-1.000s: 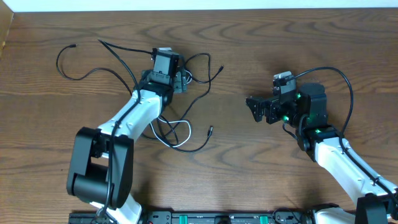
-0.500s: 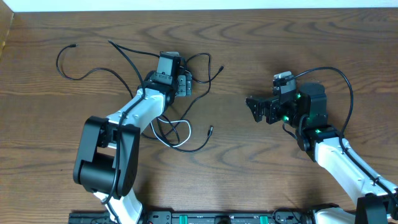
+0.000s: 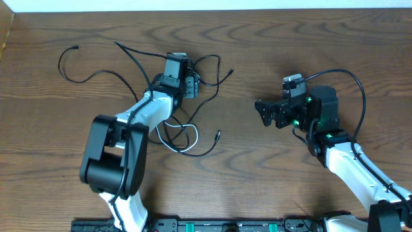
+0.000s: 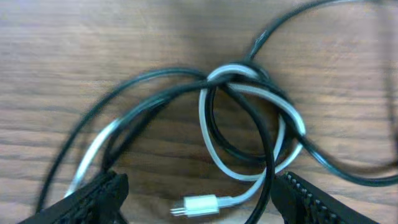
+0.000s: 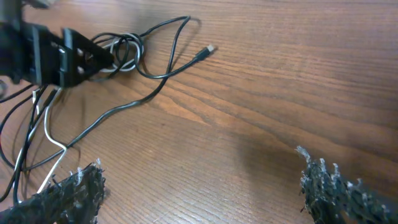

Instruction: Untangle cables

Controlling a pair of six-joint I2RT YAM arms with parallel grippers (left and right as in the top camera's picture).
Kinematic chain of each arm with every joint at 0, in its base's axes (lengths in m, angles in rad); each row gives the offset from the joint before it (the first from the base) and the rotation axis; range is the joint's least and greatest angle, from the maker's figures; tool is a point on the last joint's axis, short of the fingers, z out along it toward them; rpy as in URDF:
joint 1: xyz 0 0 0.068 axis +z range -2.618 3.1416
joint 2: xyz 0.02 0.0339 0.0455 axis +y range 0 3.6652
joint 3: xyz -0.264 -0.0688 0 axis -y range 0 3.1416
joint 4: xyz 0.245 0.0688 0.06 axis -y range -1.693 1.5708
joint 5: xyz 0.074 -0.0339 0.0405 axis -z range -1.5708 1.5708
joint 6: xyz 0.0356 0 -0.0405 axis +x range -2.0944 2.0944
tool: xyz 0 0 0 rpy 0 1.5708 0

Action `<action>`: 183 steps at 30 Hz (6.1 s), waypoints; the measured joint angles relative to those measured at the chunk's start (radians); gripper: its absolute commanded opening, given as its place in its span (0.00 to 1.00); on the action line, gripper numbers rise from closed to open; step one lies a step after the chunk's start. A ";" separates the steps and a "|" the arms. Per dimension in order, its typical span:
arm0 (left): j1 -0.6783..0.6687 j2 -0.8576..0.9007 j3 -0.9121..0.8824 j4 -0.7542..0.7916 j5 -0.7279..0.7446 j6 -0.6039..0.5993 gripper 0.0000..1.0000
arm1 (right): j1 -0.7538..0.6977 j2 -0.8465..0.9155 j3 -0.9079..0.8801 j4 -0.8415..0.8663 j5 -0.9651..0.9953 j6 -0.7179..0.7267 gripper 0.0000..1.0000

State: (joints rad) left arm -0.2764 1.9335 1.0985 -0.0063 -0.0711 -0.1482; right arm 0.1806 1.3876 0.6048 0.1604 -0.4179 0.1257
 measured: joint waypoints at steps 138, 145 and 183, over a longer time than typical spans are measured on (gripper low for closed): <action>0.011 -0.337 0.005 0.016 0.504 0.235 0.08 | 0.000 0.000 0.000 0.003 -0.011 -0.016 0.99; 0.011 -0.378 0.005 -0.055 0.724 0.307 0.08 | 0.000 0.000 -0.001 0.089 -0.089 0.002 0.99; 0.055 -0.726 0.005 -0.123 0.879 0.302 0.08 | 0.089 0.000 -0.005 -0.151 0.494 0.134 0.10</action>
State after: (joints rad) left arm -0.2218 1.2072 1.1034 -0.1291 0.8082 0.1539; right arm 0.2699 1.3876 0.6003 0.0090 0.0761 0.2600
